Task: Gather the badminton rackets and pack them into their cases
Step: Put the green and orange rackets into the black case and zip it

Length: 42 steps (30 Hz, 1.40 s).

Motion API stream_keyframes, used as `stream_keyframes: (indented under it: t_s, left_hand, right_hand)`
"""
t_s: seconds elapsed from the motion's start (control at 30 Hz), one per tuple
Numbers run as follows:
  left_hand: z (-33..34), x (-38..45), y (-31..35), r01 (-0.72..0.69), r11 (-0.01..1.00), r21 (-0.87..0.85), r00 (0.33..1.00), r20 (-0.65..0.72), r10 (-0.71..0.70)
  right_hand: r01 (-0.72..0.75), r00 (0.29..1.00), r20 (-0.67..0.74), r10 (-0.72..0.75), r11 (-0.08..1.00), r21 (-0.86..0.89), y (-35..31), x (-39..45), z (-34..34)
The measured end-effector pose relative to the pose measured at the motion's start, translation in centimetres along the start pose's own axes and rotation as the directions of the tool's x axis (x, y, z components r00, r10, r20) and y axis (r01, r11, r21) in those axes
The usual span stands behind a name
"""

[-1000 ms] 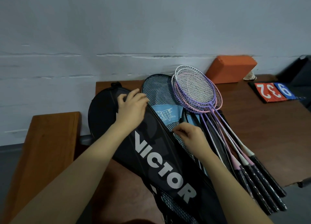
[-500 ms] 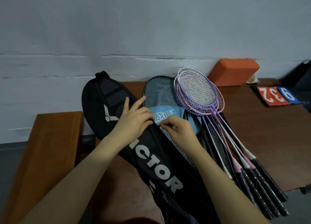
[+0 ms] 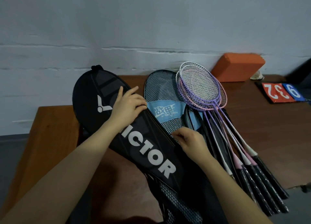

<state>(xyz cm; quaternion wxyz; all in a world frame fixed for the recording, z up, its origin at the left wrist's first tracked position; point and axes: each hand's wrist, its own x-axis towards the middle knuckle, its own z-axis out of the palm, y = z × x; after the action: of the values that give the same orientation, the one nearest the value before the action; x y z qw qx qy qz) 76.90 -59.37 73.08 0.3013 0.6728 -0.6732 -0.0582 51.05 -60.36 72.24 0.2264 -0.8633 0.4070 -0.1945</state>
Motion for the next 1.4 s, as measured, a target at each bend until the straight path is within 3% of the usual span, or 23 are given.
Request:
stream_keyframes:
  t_s: [0.2, 0.4, 0.57, 0.87, 1.07, 1.3, 1.4]
  left_hand:
    - [2.5, -0.7, 0.7, 0.012, 0.984, 0.176, 1.0, 0.023, -0.016]
    - [3.8, -5.9, 5.8, -0.06, 0.982, 0.177, 0.995, 0.087, 0.045]
    - [3.4, -8.1, 8.0, -0.002, 0.968, 0.249, 1.0, 0.03, -0.005]
    - [4.9, -9.0, 7.3, -0.157, 0.864, 0.478, 0.988, 0.087, 0.131]
    - [6.3, -8.8, 6.8, -0.065, 0.905, 0.42, 0.998, 0.003, 0.07]
    - [7.5, -9.3, 7.5, 0.008, 0.922, 0.386, 0.999, -0.043, 0.009]
    - [7.3, -9.7, 9.1, 0.105, 0.93, 0.352, 0.994, -0.059, -0.09]
  right_hand:
    - [-0.195, 0.981, 0.031, 0.193, 0.968, 0.16, 1.1, -2.6, 0.6]
    - [-0.149, 0.989, 0.068, 0.135, 0.948, 0.282, -0.1, -1.7, 0.2]
    - [-0.093, 0.993, 0.1, 0.062, 0.935, 0.343, -0.6, -1.8, -0.5]
    - [-0.007, 0.989, 0.144, -0.022, 0.981, 0.195, 0.6, -3.2, 0.2]
    - [-0.127, 0.982, 0.167, 0.086, 0.96, 0.25, 3.3, -6.8, -1.3]
    - [-0.154, 0.973, 0.204, 0.104, 0.958, 0.243, 5.2, -10.1, -3.5]
    - [-0.141, 0.979, 0.181, 0.091, 0.949, 0.283, 4.5, -9.9, -3.8]
